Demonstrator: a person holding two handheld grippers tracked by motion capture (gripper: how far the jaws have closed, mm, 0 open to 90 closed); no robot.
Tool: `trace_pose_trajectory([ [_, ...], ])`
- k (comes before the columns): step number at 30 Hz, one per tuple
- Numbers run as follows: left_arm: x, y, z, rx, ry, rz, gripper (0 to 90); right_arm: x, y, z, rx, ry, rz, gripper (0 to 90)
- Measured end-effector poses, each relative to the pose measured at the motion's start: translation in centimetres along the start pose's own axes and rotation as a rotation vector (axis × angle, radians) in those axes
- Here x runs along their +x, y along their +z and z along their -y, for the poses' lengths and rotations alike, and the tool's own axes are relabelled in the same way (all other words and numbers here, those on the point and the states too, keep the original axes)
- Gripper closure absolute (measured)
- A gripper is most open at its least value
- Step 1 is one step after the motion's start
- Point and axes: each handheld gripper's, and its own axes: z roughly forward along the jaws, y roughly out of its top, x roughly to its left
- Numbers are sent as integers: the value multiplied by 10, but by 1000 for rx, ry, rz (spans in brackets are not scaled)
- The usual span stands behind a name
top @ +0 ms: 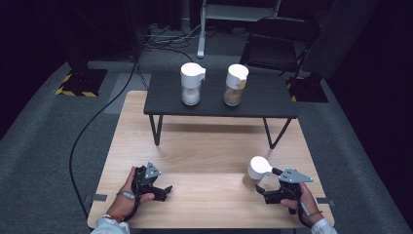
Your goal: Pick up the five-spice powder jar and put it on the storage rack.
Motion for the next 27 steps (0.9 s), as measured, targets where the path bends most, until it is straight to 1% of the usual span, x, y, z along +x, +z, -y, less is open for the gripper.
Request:
trace_pose_trajectory([
  [4,0,0,0,0,2,0,1,-1,6,-3,-9,15,-9,18],
  [10,0,0,0,0,0,0,1,0,15,-7,-22,21,-18,20],
  [15,0,0,0,0,2,0,1,0,19,-8,-28,36,-24,27],
  [18,0,0,0,0,2,0,1,-1,22,-8,-43,55,-34,46],
  [20,0,0,0,0,2,0,1,0,25,-7,-56,67,-36,77],
  [22,0,0,0,0,0,0,1,1,28,-6,-71,74,-39,139],
  [24,0,0,0,1,2,0,1,1,29,-6,-75,70,-46,184],
  [25,0,0,0,0,2,0,1,4,29,-6,-75,54,-37,226],
  [27,0,0,0,0,2,0,1,4,28,-5,-86,55,-46,284],
])
